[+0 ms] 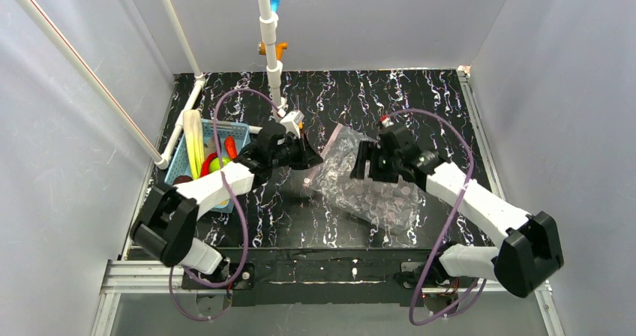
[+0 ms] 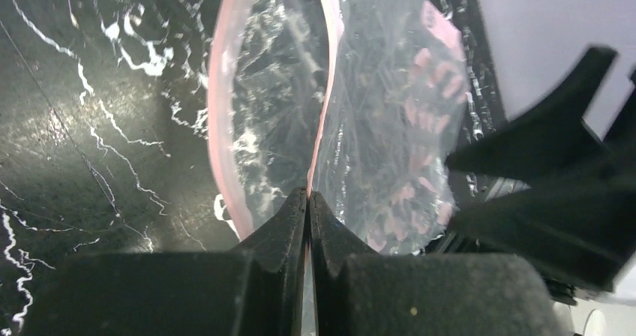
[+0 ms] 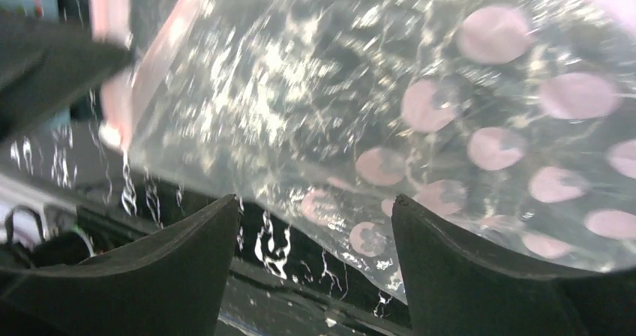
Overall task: Place the food in the zip-top bag and seal the zipper
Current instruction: Pick up the zipper food storage bag at the center of the board.
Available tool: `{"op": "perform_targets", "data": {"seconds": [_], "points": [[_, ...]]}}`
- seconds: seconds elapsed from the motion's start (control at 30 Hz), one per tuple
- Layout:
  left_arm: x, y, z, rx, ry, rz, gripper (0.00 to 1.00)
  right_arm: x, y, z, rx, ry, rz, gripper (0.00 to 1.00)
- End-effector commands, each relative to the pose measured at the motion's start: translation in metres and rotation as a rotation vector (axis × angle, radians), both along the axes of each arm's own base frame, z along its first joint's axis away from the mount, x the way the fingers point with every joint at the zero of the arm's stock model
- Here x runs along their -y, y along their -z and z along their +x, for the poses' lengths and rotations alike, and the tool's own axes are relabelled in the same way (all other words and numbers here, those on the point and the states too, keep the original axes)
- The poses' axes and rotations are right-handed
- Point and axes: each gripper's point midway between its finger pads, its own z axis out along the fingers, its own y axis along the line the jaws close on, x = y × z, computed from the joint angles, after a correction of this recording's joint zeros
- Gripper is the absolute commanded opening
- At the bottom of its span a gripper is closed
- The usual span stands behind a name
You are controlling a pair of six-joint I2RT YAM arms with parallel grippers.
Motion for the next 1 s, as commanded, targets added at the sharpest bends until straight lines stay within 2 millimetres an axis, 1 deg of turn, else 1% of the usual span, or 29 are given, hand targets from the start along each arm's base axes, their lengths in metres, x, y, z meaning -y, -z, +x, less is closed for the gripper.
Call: {"op": "perform_targets", "data": {"seconds": [0.0,0.07,0.1,0.13,0.23,0.3,0.37,0.43,0.5,0.6,0.7,0.77,0.83,0.9,0.97], "points": [[-0.005,-0.049,-0.015,0.122,0.046,-0.013,0.00,0.020,-0.053,0.044,0.054,0.245,-0.133,0.85],[-0.008,-0.057,-0.023,0.133,0.053,-0.008,0.00,0.026,-0.069,0.055,0.056,0.320,-0.204,0.96],[-0.009,-0.061,-0.025,0.139,0.055,-0.007,0.00,0.028,-0.076,0.059,0.055,0.337,-0.232,0.98],[-0.011,-0.065,-0.028,0.150,0.054,-0.006,0.00,0.025,-0.084,0.066,0.064,0.345,-0.253,0.98],[-0.012,-0.077,-0.034,0.185,0.059,-0.001,0.00,0.010,-0.102,0.083,0.093,0.343,-0.310,0.98],[-0.014,-0.081,-0.037,0.193,0.055,0.012,0.00,0.000,-0.114,0.091,0.125,0.327,-0.358,0.98],[-0.016,-0.087,-0.038,0.206,0.052,0.010,0.00,-0.019,-0.124,0.099,0.178,0.279,-0.391,0.98],[-0.017,-0.089,-0.040,0.213,0.049,0.007,0.00,-0.035,-0.129,0.104,0.205,0.240,-0.412,0.98],[-0.018,-0.090,-0.042,0.218,0.045,0.004,0.00,-0.046,-0.129,0.109,0.214,0.207,-0.438,0.98],[-0.019,-0.091,-0.043,0.219,0.037,0.002,0.00,-0.057,-0.120,0.111,0.199,0.165,-0.474,0.96],[-0.020,-0.092,-0.045,0.223,0.036,-0.001,0.00,-0.064,-0.107,0.105,0.188,0.135,-0.497,0.92],[-0.021,-0.092,-0.045,0.227,0.033,-0.001,0.00,-0.068,-0.100,0.100,0.187,0.116,-0.511,0.87],[-0.021,-0.093,-0.044,0.230,0.031,-0.002,0.00,-0.068,-0.094,0.093,0.180,0.103,-0.528,0.80],[-0.022,-0.094,-0.045,0.233,0.030,-0.005,0.00,-0.068,-0.088,0.088,0.169,0.098,-0.532,0.68],[-0.023,-0.095,-0.045,0.238,0.023,-0.007,0.00,-0.073,-0.082,0.084,0.158,0.077,-0.511,0.55]]}}
